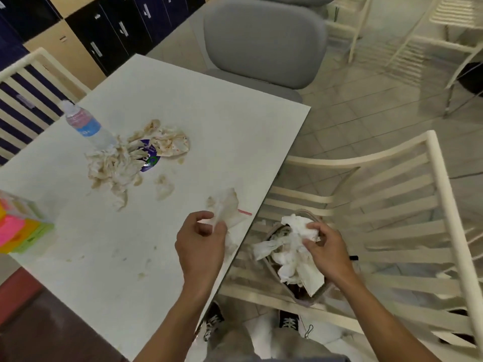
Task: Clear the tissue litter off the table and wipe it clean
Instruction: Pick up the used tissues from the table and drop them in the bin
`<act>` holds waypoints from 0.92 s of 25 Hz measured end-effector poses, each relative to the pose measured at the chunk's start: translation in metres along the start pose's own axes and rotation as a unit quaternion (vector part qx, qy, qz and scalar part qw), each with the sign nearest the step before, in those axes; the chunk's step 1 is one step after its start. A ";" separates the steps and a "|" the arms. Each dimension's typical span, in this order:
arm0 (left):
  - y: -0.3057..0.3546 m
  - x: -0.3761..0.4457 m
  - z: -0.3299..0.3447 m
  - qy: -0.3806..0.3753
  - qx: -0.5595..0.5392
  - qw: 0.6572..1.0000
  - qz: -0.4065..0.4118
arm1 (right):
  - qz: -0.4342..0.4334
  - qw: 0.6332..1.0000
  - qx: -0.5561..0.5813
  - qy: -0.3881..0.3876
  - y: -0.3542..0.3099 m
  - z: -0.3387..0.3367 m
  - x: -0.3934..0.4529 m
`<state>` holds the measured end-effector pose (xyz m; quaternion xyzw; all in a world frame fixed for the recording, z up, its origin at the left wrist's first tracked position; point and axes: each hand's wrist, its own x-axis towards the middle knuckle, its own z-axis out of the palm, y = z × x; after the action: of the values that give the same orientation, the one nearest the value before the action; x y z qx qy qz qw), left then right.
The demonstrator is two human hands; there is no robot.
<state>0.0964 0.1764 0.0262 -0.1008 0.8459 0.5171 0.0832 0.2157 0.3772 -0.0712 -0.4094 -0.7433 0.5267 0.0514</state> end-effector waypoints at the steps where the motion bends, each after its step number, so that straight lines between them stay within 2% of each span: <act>1: 0.001 -0.008 0.010 -0.008 0.007 1.000 0.002 | 0.010 1.000 -0.013 0.003 0.011 -0.006 0.000; 5: -0.004 -0.028 0.045 -0.051 0.028 0.998 -0.002 | 0.017 0.994 -0.107 0.003 0.059 -0.018 0.001; 10: -0.024 -0.052 0.100 -0.175 0.048 0.983 0.013 | 0.045 0.971 -0.218 -0.090 0.091 -0.020 0.000; 16: -0.053 -0.045 0.169 -0.259 0.093 0.960 0.051 | 0.018 0.990 -0.143 0.009 0.083 -0.037 -0.013; 18: -0.062 -0.037 0.171 -0.270 0.158 0.947 0.078 | 0.008 0.992 -0.128 0.012 0.082 -0.039 -0.017; 21: -0.078 -0.017 0.158 -0.225 0.252 0.938 0.081 | 0.009 0.995 -0.099 0.024 0.078 -0.038 -0.017; 23: -0.088 -0.011 0.146 -0.245 0.345 0.902 0.084 | 0.006 0.996 -0.085 0.019 0.072 -0.033 -0.016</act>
<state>0.1349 0.2685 -0.1122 0.1354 0.9294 0.2068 0.2740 0.2830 0.3987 -0.1103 -0.4268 -0.7817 0.4538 0.0274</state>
